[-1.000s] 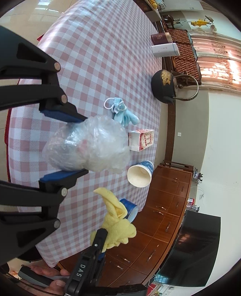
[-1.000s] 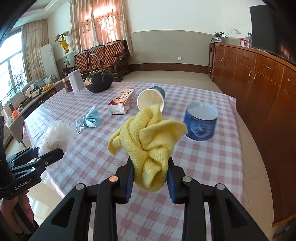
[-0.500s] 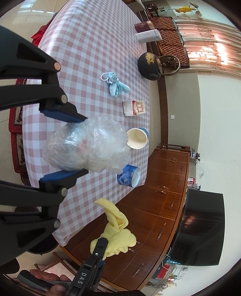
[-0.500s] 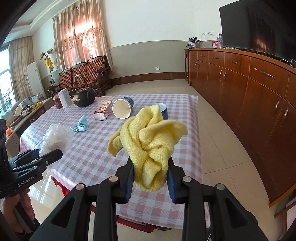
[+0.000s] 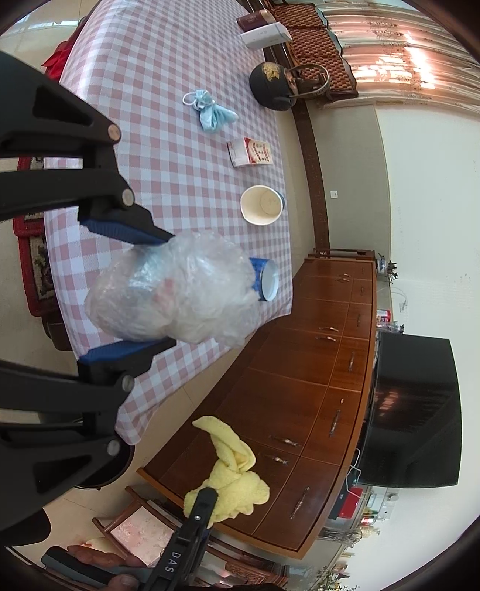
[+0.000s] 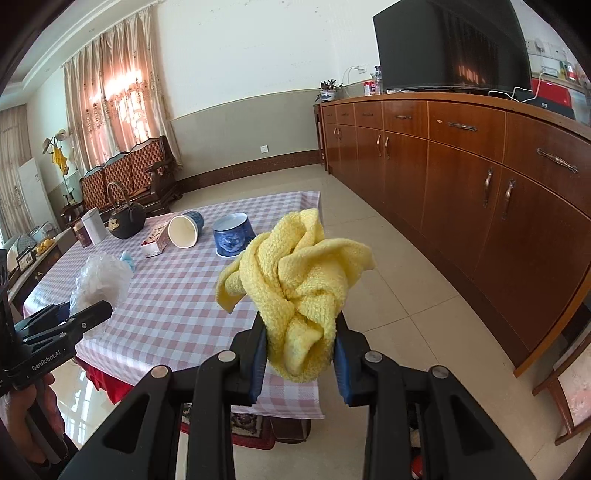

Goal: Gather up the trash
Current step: 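Carry the plastic bag and yellow towel with both tools over the bucket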

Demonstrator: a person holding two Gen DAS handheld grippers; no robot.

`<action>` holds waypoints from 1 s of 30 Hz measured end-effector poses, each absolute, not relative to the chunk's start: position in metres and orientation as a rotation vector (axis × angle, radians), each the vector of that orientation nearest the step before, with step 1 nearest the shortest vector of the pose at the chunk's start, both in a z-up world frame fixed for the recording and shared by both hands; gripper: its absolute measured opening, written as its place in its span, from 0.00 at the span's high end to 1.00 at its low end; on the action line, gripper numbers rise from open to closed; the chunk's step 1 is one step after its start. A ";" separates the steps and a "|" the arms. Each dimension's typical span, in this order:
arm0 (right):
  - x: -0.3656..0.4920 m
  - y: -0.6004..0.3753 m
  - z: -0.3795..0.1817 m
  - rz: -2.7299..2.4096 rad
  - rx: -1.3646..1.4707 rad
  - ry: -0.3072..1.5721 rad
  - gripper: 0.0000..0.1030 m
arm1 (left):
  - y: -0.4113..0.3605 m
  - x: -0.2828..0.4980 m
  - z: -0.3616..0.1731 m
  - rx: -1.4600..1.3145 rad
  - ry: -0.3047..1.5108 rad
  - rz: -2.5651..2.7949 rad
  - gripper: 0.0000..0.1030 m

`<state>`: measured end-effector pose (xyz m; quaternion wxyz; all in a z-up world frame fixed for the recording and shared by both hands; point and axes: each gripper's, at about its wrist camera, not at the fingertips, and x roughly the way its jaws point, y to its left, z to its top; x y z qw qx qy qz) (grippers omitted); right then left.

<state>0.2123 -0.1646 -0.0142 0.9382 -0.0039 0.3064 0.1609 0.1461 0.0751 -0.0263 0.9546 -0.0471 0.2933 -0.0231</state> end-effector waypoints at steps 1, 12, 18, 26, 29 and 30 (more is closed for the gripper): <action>0.210 -0.171 -0.014 0.320 -0.006 0.625 0.68 | 0.070 0.146 -0.026 -0.093 0.595 -0.057 0.53; 0.190 -0.222 -0.007 0.223 0.019 0.615 0.68 | 0.031 0.154 -0.026 -0.056 0.601 -0.141 0.53; 0.179 -0.245 -0.005 0.176 0.033 0.613 0.68 | 0.009 0.156 -0.024 -0.035 0.602 -0.188 0.53; 0.166 -0.274 -0.005 0.122 0.044 0.617 0.68 | -0.026 0.160 -0.028 -0.011 0.619 -0.266 0.53; 0.161 -0.292 -0.007 0.095 0.054 0.622 0.68 | -0.046 0.162 -0.031 0.005 0.629 -0.305 0.53; 0.159 -0.298 -0.008 0.086 0.058 0.624 0.68 | -0.053 0.162 -0.032 0.010 0.633 -0.319 0.53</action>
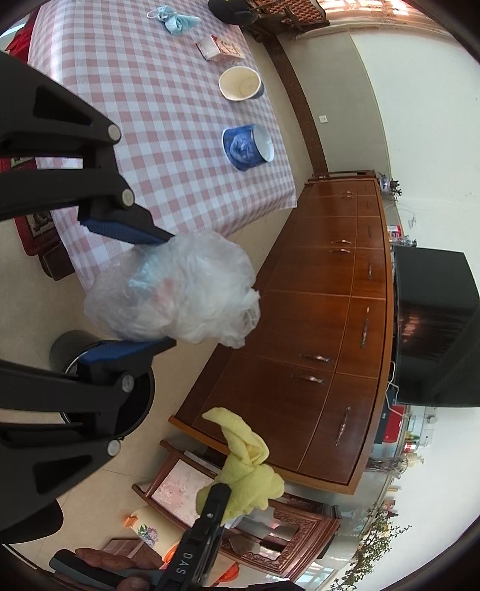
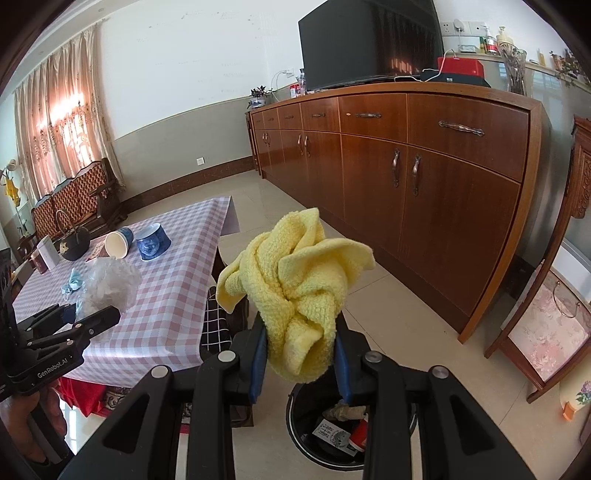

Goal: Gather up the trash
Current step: 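Carry the plastic bag and yellow towel with both tools over the bucket, then open both tools to drop the plastic bag and yellow towel into the bucket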

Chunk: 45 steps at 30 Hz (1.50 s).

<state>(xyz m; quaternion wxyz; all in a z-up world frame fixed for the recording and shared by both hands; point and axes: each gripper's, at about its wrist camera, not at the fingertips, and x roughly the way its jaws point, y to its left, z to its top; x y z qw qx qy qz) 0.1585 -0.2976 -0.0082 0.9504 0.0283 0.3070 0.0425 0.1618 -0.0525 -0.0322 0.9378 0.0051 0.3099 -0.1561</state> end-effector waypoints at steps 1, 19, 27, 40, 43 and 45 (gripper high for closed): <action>0.157 -0.302 -0.009 0.078 0.061 0.627 0.68 | -0.060 0.162 -0.033 0.017 0.637 -0.332 0.53; 0.136 -0.375 -0.051 -0.020 0.107 0.706 0.68 | -0.163 0.170 -0.078 0.080 0.777 -0.524 0.53; 0.143 -0.393 -0.089 -0.003 0.092 0.789 0.68 | -0.195 0.179 -0.119 0.111 0.897 -0.553 0.53; 0.187 -0.412 -0.198 0.084 0.077 1.027 0.68 | -0.222 0.210 -0.192 0.125 1.082 -0.546 0.53; 0.206 -0.410 -0.226 0.130 0.047 1.095 0.62 | -0.227 0.219 -0.209 0.122 1.108 -0.534 0.46; 0.219 -0.414 -0.247 0.092 0.014 1.142 0.17 | -0.228 0.221 -0.221 0.165 1.119 -0.450 0.11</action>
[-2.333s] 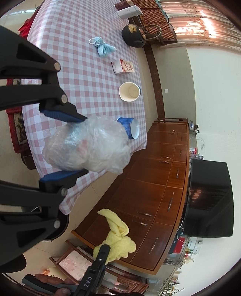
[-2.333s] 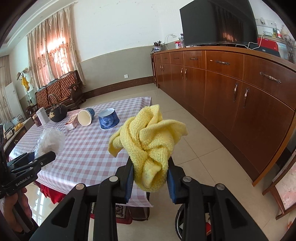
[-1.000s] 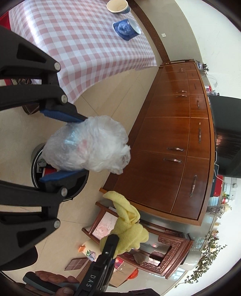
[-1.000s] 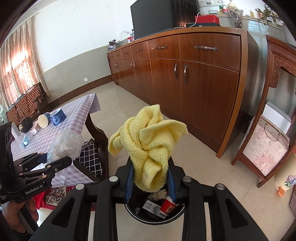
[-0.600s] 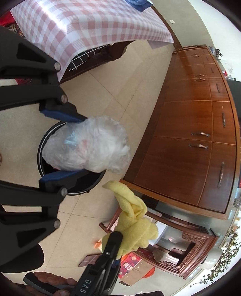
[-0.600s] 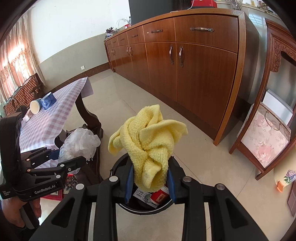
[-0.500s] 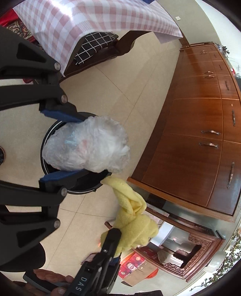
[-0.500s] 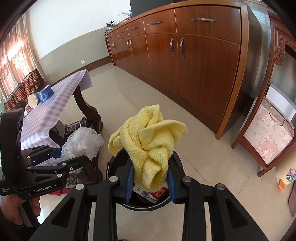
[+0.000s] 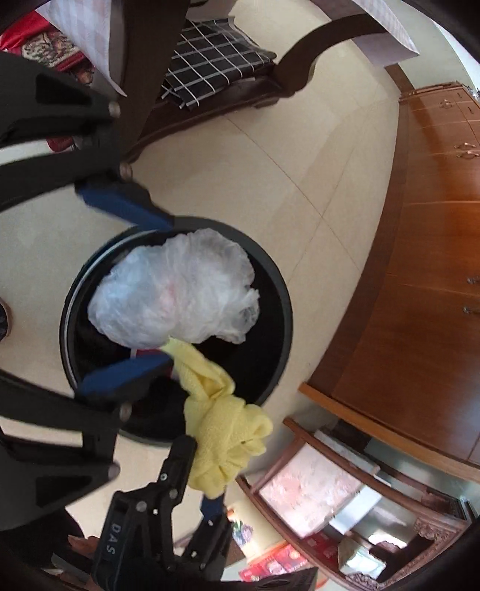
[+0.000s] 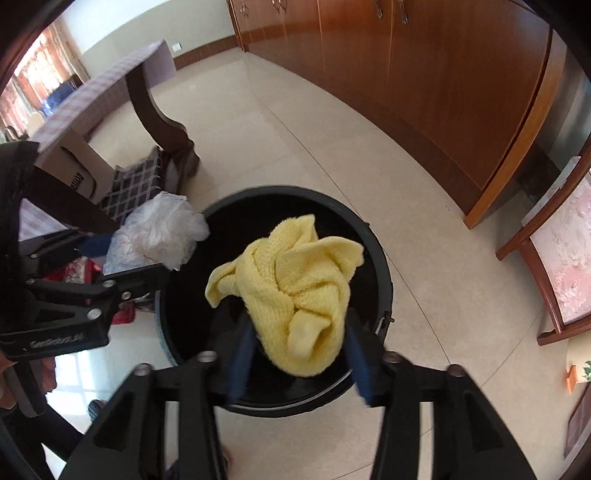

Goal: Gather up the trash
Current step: 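Open both tools to drop the plastic bag and yellow towel into the bucket, then move both open tools back from the bucket toward the table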

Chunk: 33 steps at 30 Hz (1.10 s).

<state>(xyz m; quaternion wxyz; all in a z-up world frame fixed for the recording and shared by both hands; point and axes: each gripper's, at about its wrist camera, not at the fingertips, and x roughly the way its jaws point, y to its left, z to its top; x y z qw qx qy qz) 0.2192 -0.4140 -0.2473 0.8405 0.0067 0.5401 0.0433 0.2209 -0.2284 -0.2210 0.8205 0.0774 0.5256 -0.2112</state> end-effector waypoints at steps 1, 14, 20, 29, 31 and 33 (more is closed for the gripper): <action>0.223 -0.418 -0.254 0.067 0.015 1.147 0.08 | -0.227 0.221 -0.222 0.166 1.109 -0.432 0.07; 0.206 -0.446 -0.250 -0.151 0.081 1.064 0.00 | -0.215 0.208 -0.193 0.197 1.030 -0.337 0.00; 0.194 -0.437 -0.222 -0.147 0.090 1.010 0.00 | -0.210 0.202 -0.170 0.181 0.981 -0.343 0.00; 0.170 -0.419 -0.166 -0.155 0.084 0.914 0.00 | -0.195 0.180 -0.132 0.175 0.902 -0.360 0.00; 0.166 -0.413 -0.153 -0.155 0.082 0.892 0.00 | -0.189 0.175 -0.123 0.157 0.880 -0.367 0.00; 0.162 -0.407 -0.141 -0.152 0.076 0.867 0.00 | -0.182 0.171 -0.114 0.148 0.861 -0.361 0.00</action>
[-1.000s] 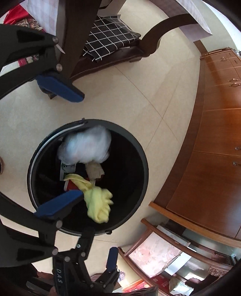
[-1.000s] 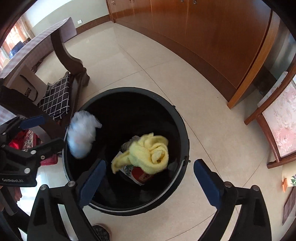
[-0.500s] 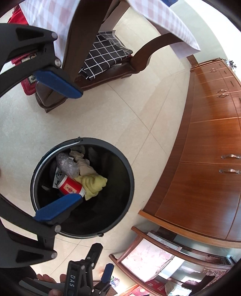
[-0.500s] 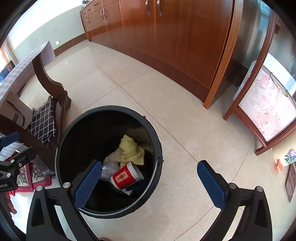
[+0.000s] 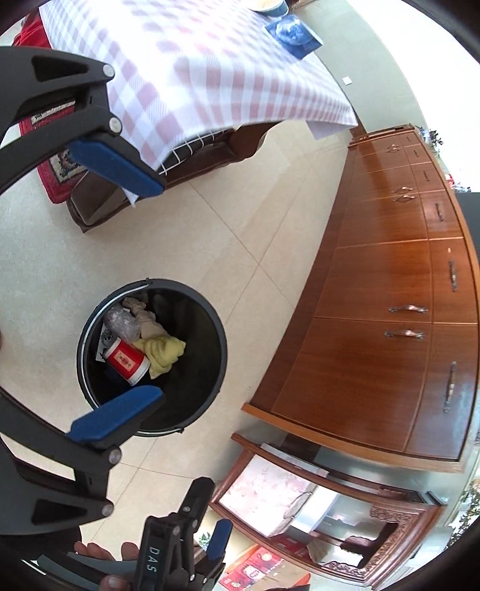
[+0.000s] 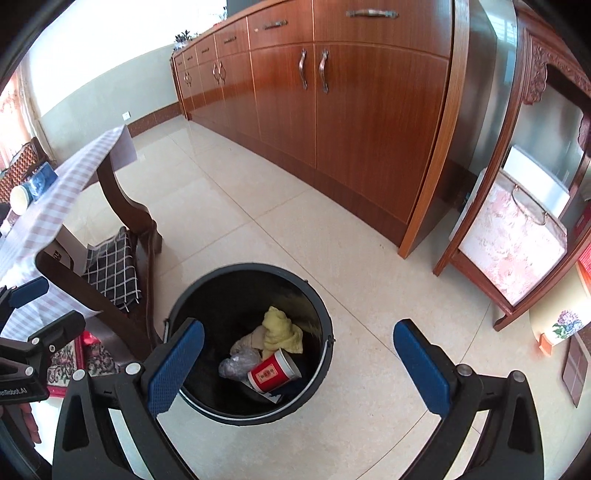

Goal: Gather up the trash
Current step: 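Move both open tools back from the bucket toward the table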

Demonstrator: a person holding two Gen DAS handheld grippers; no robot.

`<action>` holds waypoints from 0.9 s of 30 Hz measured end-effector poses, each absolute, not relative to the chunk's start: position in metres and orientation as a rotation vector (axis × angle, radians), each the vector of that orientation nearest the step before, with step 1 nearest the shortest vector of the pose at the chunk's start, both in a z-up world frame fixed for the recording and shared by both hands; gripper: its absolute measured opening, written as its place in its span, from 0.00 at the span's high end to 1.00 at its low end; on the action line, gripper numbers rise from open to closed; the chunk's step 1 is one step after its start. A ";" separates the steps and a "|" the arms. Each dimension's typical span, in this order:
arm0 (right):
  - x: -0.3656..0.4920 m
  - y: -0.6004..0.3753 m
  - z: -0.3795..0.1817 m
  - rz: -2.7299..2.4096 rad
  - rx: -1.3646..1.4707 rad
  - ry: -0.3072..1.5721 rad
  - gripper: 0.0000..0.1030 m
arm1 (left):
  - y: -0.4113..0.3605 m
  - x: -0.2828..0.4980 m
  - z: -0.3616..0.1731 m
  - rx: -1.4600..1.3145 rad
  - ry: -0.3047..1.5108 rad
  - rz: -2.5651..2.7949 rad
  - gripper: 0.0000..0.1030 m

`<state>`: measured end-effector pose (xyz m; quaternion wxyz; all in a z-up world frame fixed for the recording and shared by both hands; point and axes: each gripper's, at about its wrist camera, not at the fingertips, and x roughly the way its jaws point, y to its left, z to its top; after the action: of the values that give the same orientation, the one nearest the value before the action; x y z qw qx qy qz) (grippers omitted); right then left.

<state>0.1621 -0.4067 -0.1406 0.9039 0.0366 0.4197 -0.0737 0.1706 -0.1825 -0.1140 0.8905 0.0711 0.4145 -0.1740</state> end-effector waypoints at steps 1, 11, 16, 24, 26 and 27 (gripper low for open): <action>0.160 -0.402 -0.135 -0.155 0.064 0.855 0.00 | -0.179 0.169 -0.111 0.141 0.854 -0.358 0.00; 0.163 -0.355 -0.081 -0.156 0.023 0.741 0.00 | -0.126 0.157 -0.068 0.107 0.772 -0.272 0.00; 0.173 -0.323 -0.062 -0.146 0.001 0.694 0.00 | -0.089 0.154 -0.055 0.091 0.742 -0.176 0.00; 0.192 -0.256 -0.039 -0.058 -0.034 0.621 0.00 | -0.022 0.147 -0.044 -0.005 0.689 -0.065 0.00; 0.197 -0.236 -0.036 -0.022 -0.048 0.606 0.00 | -0.003 0.144 -0.040 -0.029 0.664 -0.036 0.00; 0.200 -0.227 -0.036 0.009 -0.048 0.611 0.00 | 0.007 0.143 -0.039 -0.040 0.653 -0.018 0.00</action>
<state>0.2002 -0.2268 -0.0361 0.9533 -0.0236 0.3009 0.0046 0.1426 0.0067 -0.0389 0.9469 -0.0198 0.3207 -0.0090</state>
